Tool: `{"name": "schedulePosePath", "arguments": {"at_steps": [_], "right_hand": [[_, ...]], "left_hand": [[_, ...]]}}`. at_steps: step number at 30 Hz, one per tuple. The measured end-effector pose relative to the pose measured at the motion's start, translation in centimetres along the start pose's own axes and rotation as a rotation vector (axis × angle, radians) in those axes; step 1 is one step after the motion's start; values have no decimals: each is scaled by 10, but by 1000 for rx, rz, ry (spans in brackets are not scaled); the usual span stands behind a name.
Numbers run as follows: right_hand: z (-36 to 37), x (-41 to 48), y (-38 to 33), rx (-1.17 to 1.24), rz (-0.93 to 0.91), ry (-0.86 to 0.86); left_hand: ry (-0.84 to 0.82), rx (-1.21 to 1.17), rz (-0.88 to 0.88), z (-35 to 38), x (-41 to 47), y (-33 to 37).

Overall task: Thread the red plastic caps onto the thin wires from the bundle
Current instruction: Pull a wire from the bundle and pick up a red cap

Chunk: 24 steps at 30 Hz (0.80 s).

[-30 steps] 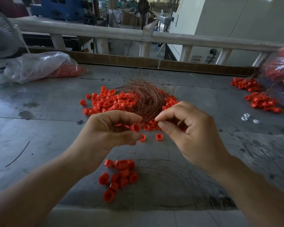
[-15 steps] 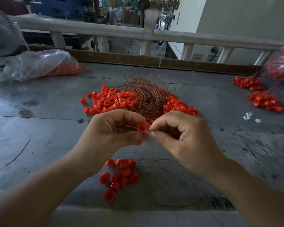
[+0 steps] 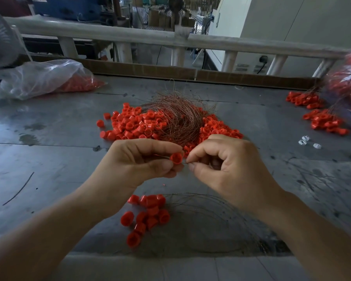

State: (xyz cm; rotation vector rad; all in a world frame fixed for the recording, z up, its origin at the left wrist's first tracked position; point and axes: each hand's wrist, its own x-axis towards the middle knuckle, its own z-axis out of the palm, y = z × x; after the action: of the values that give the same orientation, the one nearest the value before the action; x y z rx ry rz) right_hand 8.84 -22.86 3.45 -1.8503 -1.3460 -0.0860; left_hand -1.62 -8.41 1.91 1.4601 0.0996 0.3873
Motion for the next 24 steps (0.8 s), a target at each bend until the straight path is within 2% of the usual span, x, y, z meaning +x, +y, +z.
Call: {"name": "schedulePosePath", "arguments": {"at_steps": [14,19,24], "right_hand": [[-2,-1,0,1,14,-23],[-3,3,0,176,103,-63],[-7,4,0,364,219,-102]], "left_hand": [[-39,-50,-40,-4,0,0],[-104,-161,-60,-11,0,1],[-100,-249,-115,-9,1,3]]}}
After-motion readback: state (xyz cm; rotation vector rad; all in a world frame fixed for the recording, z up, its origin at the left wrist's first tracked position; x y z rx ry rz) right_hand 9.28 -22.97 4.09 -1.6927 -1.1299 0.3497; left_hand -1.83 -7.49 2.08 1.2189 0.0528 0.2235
